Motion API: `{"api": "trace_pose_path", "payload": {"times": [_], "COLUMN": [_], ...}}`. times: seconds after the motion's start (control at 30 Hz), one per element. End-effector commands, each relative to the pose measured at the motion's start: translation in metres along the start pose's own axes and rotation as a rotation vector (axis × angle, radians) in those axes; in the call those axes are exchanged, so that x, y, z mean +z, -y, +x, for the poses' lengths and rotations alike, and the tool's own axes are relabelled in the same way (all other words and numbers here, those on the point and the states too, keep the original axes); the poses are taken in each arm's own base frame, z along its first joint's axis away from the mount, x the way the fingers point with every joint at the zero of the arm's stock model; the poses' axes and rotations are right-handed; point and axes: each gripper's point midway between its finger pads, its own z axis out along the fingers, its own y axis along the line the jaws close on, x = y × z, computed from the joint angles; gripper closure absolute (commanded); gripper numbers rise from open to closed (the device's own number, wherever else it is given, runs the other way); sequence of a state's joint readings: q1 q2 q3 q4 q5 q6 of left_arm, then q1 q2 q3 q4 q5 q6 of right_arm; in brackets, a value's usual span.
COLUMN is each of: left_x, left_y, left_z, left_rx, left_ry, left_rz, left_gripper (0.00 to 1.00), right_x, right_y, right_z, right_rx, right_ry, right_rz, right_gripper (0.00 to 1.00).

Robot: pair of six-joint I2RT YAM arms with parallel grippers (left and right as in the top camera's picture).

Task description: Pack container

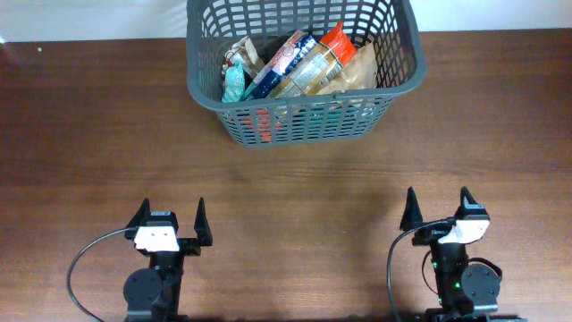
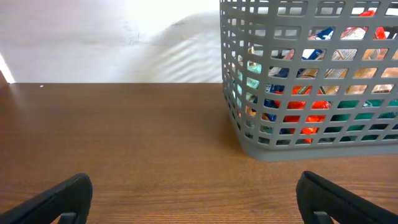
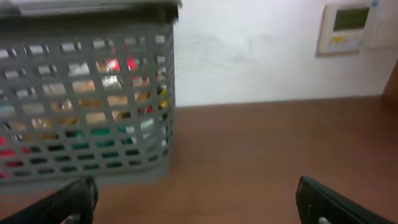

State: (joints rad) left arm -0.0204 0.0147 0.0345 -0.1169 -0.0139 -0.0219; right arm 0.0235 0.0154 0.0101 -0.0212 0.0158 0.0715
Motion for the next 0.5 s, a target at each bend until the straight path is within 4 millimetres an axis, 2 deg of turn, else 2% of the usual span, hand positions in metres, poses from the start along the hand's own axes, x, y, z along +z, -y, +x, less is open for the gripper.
{"api": "trace_pose_path", "payload": {"times": [0.0,0.47], "left_x": [0.0000,0.0000], "left_y": [0.0031,0.0031], "left_z": [0.0021,0.0021], "left_rx": [0.016,0.016], "left_ry": [0.000,0.000], "left_rz": [0.016,0.016], "left_gripper": [0.01,0.01], "right_x": [-0.0008,-0.0010], "right_y": [-0.0060,-0.0078], "right_z": [0.0112,0.0144], "right_rx": [-0.017,-0.067], "right_ry": [-0.040,-0.053], "right_rz": [-0.033,-0.046], "right_gripper": [0.01,0.01]}}
